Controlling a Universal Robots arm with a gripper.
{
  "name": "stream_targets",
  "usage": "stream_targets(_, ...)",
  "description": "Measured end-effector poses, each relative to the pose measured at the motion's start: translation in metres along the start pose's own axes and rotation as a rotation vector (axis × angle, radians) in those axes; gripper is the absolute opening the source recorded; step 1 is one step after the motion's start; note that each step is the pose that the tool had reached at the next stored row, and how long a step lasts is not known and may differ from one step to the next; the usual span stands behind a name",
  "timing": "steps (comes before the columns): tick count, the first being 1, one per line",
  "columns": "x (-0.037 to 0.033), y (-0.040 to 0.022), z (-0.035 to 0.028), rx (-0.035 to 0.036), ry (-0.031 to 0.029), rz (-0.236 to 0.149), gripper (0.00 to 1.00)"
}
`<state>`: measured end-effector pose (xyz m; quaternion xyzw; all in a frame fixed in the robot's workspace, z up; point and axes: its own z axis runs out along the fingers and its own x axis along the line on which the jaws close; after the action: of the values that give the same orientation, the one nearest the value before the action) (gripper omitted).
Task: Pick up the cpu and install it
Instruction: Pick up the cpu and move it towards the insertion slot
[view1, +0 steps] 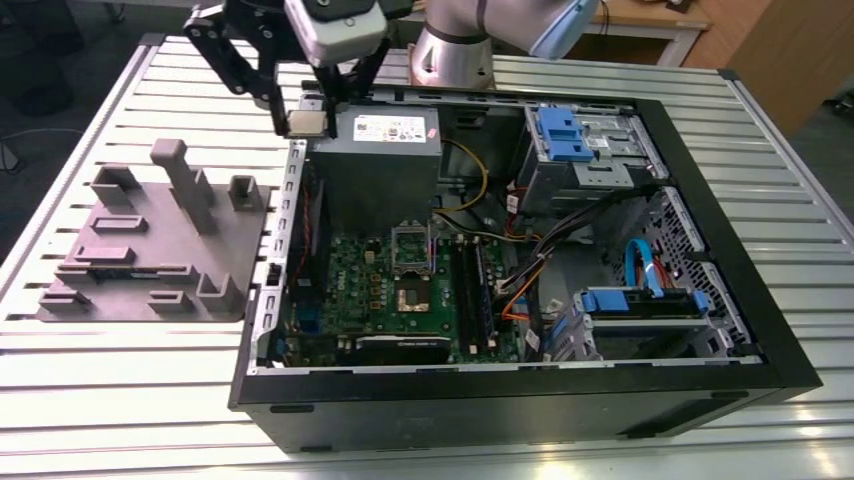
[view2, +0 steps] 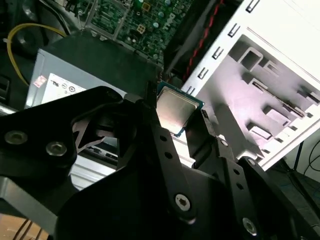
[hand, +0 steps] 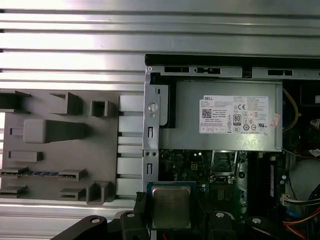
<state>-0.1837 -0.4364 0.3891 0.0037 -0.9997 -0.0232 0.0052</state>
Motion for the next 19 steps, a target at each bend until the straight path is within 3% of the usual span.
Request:
stream_targets(11,-0.0273,-0.0002,0.0004,0.0,0.0,0.0,0.47)
stream_targets(14,-0.0309,-0.0003,0.0004,0.0,0.0,0.0,0.47)
stream_targets(19,-0.0312,-0.0003,0.0004,0.0,0.0,0.0,0.47)
